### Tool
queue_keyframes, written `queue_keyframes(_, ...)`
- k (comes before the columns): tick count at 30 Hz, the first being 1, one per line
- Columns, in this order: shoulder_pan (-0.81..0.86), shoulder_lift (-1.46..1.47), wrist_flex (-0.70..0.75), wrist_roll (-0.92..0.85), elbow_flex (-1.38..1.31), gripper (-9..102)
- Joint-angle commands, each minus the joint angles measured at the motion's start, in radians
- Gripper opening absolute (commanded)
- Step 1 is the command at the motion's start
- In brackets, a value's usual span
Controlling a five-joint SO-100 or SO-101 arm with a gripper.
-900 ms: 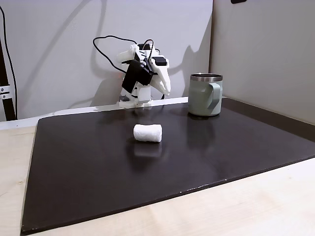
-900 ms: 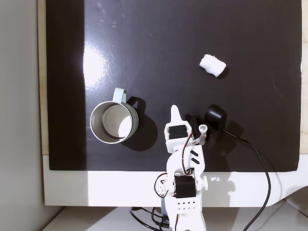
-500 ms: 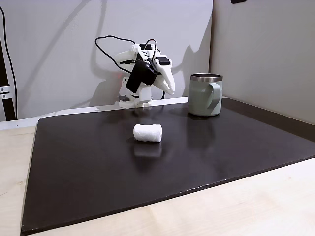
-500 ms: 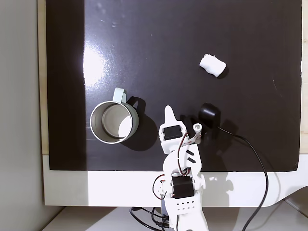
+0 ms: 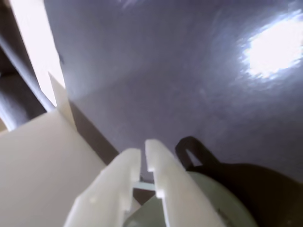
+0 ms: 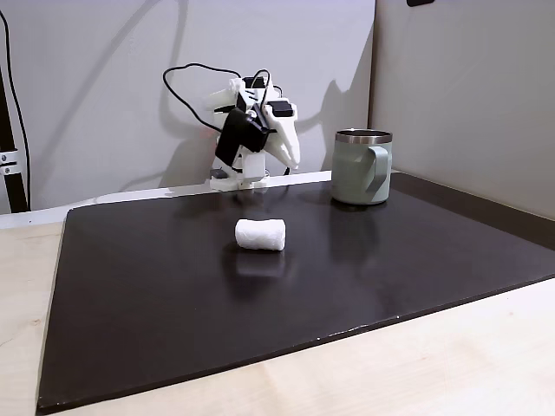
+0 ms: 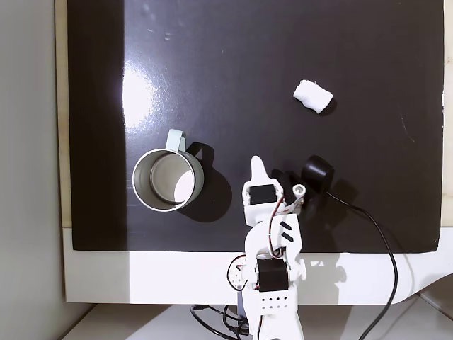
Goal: Grasp a gauze and put it in the cup.
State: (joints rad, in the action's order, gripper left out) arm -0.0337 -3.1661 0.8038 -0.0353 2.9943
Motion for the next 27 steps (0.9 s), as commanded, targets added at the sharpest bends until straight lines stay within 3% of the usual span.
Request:
queue_keyframes(1,0.006,0.023,0.029,0.005,-0.138,0)
queue_keyframes(9,0.109,0.538,0.089,0.041,-0.598,0)
queue_keyframes(17,0.173,0.856,0.222,0.227,-0.959,1)
queue_keyframes(27,0.213,1.216,0.499,0.410,-1.308,14)
